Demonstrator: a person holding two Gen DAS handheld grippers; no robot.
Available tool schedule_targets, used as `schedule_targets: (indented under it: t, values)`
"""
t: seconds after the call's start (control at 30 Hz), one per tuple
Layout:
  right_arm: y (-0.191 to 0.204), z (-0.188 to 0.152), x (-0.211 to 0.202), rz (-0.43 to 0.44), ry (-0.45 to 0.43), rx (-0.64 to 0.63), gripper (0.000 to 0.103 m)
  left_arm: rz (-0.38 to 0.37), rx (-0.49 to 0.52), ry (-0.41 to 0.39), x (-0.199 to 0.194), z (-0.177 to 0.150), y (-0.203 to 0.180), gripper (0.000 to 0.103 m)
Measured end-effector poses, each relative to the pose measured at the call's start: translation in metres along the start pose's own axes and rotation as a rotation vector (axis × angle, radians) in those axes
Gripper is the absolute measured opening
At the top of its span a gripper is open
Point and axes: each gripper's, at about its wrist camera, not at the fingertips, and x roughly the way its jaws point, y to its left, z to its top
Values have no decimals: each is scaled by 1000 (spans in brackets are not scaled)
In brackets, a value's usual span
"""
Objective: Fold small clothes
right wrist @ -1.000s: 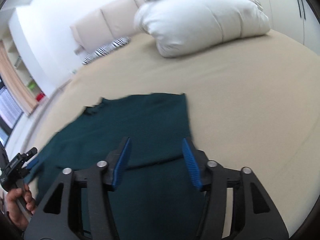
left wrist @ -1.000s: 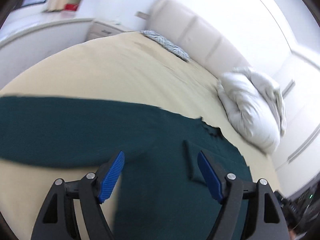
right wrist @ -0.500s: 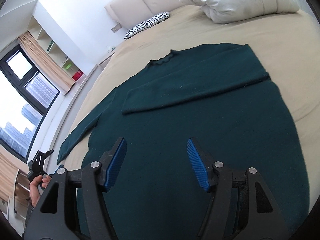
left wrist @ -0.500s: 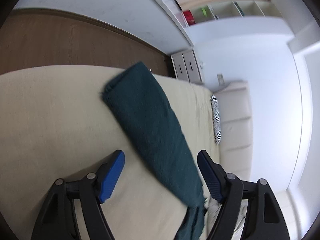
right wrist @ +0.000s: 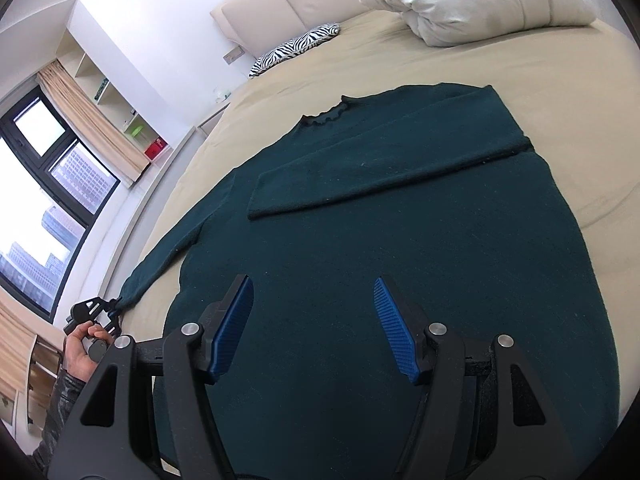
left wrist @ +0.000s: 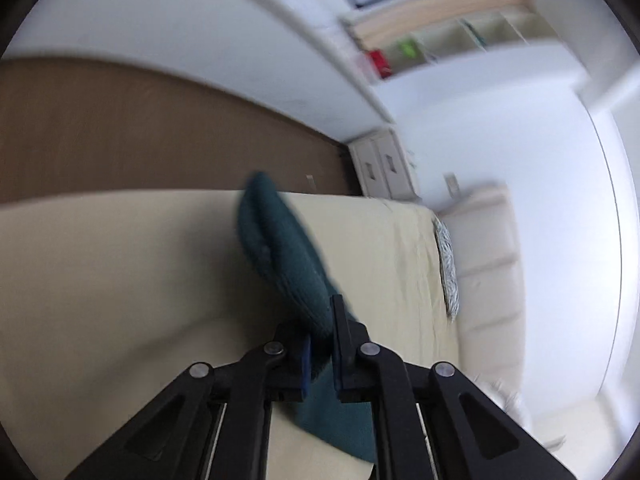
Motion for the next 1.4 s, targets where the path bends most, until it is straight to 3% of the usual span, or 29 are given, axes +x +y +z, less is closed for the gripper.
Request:
schedule_targets:
  t: [0.13,0.3,0.4,0.53,0.63,0.7,0.77,0.83,0.87,0.9,1.0,1.17,1.33,1.4]
  values:
    - [-19,-4,-5,11,-6,45,61,-40,366,40,6,-46,-104,7]
    - [-45,-9,-16,11,-26,92,61,-88,889,114,23,-180,-217,8]
    - [-64,-11,-25,6,-46,134,61,-106,1154,158,33,-274,-243,9]
    - [-90,-13,-34,-5,-68,190,61,-103,1351,246,50,-364,-231,9]
    - [-105,-14,-35,-14,-64,215,61,-45,1398,326,71,-389,-213,15]
    - [-112,-12,-33,-18,-50,221,61,4,1395,385,81,-389,-199,30]
    - [-116,-7,-26,-19,-27,232,62,1,1377,410,82,-386,-194,36]
    - [-115,2,-16,-3,-13,239,70,-12,1364,407,75,-384,-197,61]
    - [-112,9,-9,7,-9,237,71,-13,1358,396,70,-380,-197,80]
    - [-106,17,-1,26,-2,224,72,-22,1353,381,61,-376,-194,89]
    - [-86,40,25,83,39,181,72,-56,1345,391,34,-378,-178,90]
    - [-54,69,85,153,158,156,72,-61,1247,401,18,-346,-156,90]
    - [-45,80,146,107,253,192,70,-41,1120,393,17,-309,-139,88]
    - [-32,78,154,81,241,167,65,-25,1075,404,21,-298,-132,87]
